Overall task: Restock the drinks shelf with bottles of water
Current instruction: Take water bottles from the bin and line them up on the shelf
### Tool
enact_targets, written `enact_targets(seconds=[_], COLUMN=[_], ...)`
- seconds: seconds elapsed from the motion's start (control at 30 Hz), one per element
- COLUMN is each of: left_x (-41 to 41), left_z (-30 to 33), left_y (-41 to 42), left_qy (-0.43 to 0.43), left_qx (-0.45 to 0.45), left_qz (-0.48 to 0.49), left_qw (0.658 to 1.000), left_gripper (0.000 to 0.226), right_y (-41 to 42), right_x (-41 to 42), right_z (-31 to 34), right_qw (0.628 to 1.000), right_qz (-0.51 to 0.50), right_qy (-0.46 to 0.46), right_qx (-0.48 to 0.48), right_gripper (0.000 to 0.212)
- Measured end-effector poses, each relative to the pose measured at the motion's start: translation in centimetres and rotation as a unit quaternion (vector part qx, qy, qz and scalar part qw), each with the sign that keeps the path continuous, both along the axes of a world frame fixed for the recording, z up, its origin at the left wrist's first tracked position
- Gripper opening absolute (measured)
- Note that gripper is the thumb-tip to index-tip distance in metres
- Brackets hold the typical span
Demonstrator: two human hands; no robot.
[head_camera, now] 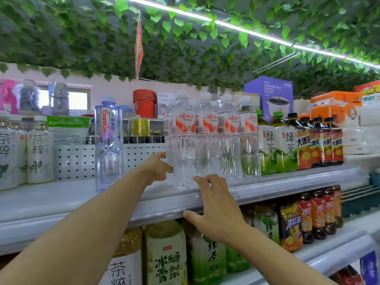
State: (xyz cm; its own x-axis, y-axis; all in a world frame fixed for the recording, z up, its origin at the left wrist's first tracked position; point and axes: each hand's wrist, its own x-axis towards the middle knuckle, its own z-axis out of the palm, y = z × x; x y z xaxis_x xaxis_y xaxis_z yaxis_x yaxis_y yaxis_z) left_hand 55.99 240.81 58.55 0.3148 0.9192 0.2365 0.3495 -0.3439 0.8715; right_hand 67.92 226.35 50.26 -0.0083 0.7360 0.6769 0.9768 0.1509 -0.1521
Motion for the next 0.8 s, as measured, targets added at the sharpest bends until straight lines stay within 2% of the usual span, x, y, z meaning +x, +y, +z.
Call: enact_targets(seconds=[0.23,0.43,0.57,0.8], left_x=[-1.5,-3.9,-5.3,-8.6], left_z=[0.1,-0.5,-1.3,-1.5], left_y=[-0.9,-2.9,-4.4,-6.6], left_qy=[0.014,0.035,0.045,0.012], left_qx=[-0.007,0.034,0.07,0.107], left_qz=[0.02,0.058,0.096,0.185], left_qw=[1.0,0.997,0.992,0.977], left_gripper=[0.065,0.056,0.05,0.041], right_y=[-0.2,-0.4,-0.8,-1.3], right_x=[-0.1,-1.0,-2.5,-5.0], right_z=[-0.1,-0.1,0.2,0.2], right_qw=[1.0,0.998,0.995,0.988], right_qz=[0.006,0.035,0.072,0.138], right_qy=[0.001,0.06,0.069,0.064], right_qx=[-0.012,-0.003,0.027,0.031], right_gripper=[0.074,0.077,0.076,0.072])
